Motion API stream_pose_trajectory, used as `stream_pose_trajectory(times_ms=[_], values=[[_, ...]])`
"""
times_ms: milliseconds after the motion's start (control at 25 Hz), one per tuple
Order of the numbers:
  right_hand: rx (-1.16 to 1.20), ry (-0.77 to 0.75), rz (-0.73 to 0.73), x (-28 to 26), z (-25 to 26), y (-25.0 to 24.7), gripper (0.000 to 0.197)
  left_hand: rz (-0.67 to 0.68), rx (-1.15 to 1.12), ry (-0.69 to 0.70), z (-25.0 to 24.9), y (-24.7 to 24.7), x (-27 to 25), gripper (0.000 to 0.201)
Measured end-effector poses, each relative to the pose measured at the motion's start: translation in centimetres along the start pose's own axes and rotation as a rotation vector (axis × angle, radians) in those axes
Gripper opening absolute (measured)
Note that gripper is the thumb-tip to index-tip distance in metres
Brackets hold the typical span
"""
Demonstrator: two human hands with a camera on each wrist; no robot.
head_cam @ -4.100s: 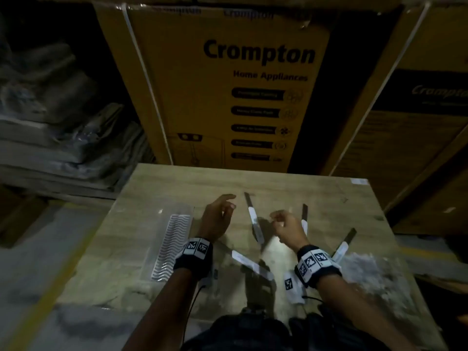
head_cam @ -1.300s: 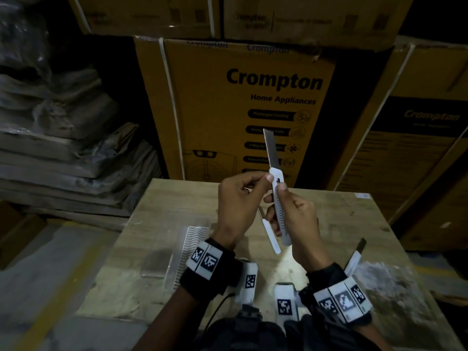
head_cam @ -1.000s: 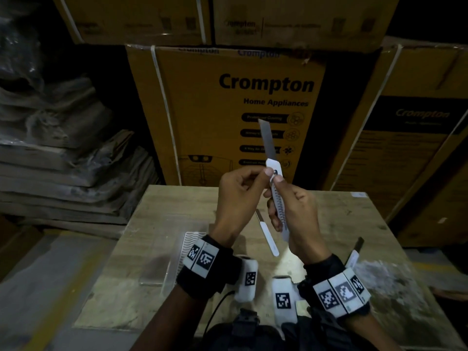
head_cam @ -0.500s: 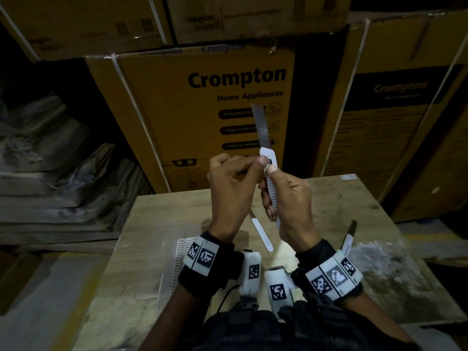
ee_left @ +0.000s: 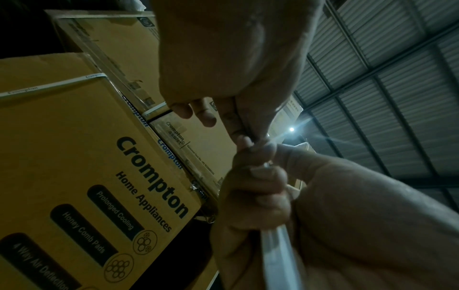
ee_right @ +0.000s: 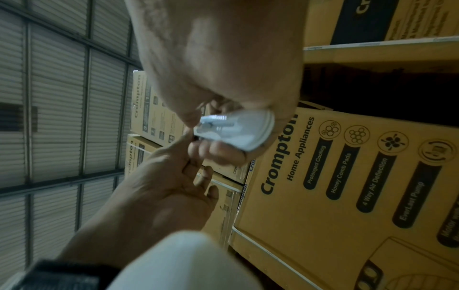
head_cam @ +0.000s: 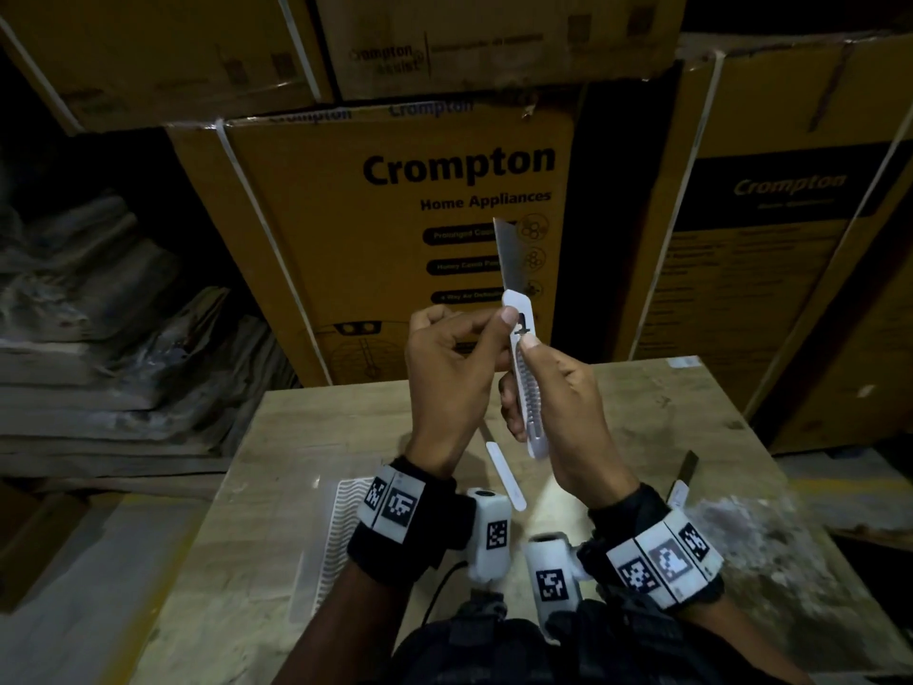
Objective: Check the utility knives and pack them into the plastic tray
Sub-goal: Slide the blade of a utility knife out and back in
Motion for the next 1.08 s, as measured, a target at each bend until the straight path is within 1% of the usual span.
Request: stream_pose_trajectory(times_ms=[80, 160, 200, 320, 480, 640, 760, 880, 960, 1080], values=[[-0.058, 0.055, 0.049, -0.1, -0.3, 0.0, 0.047, -0.026, -0.003, 0.024, -0.1, -0.2, 0.0, 0.011], [-0.085, 0.122, 0.037, -0.3, -0.7, -0.2, 0.056, -0.048, 0.031, 0.055, -0.1, -0.3, 0.0, 0.009], [-0.084, 0.136, 0.018, -0.4, -0.8, -0.3, 0.058, -0.054, 0.054, 0.066, -0.1, -0.3, 0.0, 0.008], [-0.064, 0.117, -0.03, -0.3, -0.6, -0.5, 0.058, -0.06, 0.08, 0.079, 0.0, 0.0, -0.3, 0.007], [-0.08, 0.085, -0.035, -0.3, -0.2, -0.3, 0.056, -0.06, 0.09, 0.111, -0.1, -0.2, -0.4, 0.008], [-0.113, 0.068, -0.054, -0.6, -0.1, -0.2, 0.052, -0.084, 0.09, 0.105, 0.0, -0.5, -0.5, 0.008], [-0.102, 0.069, 0.001, -0.8, -0.1, 0.3, 0.05, -0.097, 0.077, 0.115, -0.4, -0.6, -0.4, 0.008], [-0.116, 0.088, 0.044, -1.0, -0.2, 0.3, 0.055, -0.106, 0.052, 0.103, -0.5, -0.8, -0.2, 0.007], [-0.123, 0.1, 0.017, -1.1, -0.3, 0.2, 0.056, -0.114, 0.053, 0.108, -0.5, -0.9, -0.2, 0.007], [-0.13, 0.099, -0.093, -1.1, -0.3, -0.5, 0.056, -0.097, 0.054, 0.106, -0.5, -0.6, -0.4, 0.007]])
Point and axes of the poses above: each hand's wrist, its own x-axis towards the middle knuckle, its own y-axis out of the palm, z = x × y, the point moved 7 cm from there along x, towards the middle knuckle, and after that the axes turned 5 degrees about -z, right-handed, at the moved point
